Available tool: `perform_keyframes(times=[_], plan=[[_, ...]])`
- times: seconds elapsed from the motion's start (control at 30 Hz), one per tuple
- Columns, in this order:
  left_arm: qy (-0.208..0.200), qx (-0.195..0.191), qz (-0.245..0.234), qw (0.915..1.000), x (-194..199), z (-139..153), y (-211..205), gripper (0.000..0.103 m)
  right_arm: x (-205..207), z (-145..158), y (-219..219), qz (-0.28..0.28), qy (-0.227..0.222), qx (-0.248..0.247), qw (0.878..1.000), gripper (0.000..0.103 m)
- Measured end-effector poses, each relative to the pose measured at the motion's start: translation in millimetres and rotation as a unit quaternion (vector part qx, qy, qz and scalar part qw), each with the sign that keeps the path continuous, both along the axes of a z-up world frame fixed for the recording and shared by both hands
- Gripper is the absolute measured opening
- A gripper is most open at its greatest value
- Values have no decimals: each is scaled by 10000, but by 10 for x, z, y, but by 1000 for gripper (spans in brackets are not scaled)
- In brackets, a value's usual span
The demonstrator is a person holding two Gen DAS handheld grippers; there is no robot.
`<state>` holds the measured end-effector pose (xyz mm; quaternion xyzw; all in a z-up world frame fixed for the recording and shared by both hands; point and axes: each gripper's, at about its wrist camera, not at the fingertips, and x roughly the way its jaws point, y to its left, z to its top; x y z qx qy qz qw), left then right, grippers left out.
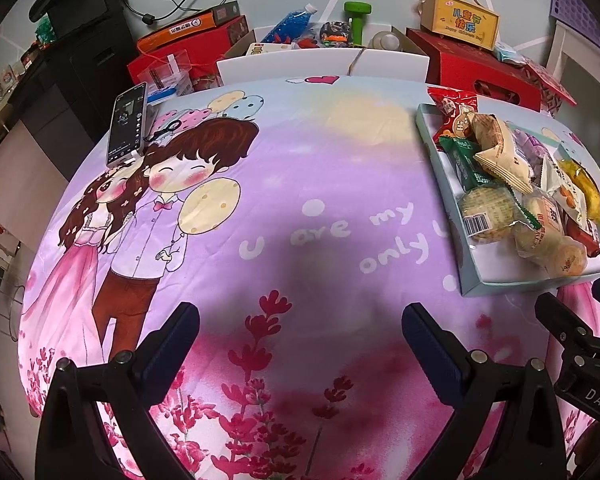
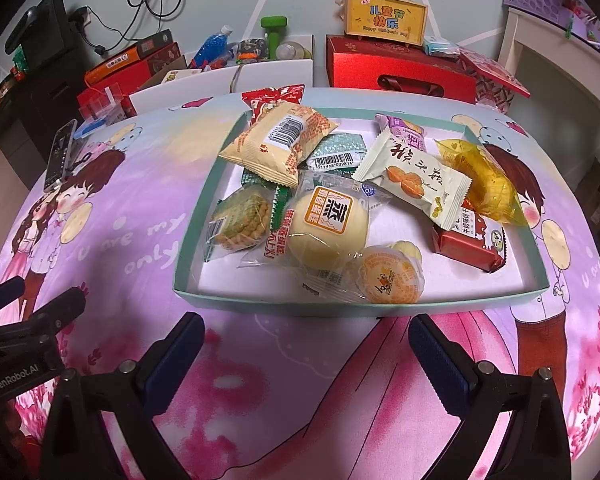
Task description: Organize snacks
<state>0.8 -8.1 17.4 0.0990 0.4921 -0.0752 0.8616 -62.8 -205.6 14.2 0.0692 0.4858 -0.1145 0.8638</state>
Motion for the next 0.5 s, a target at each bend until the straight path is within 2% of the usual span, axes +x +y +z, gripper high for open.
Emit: perform_keyframes(times=[0.5], plan=[[-122,-1,-21,9999,-20,33,-8,101,0,-1,-5,-2,0,-1,10000,103]])
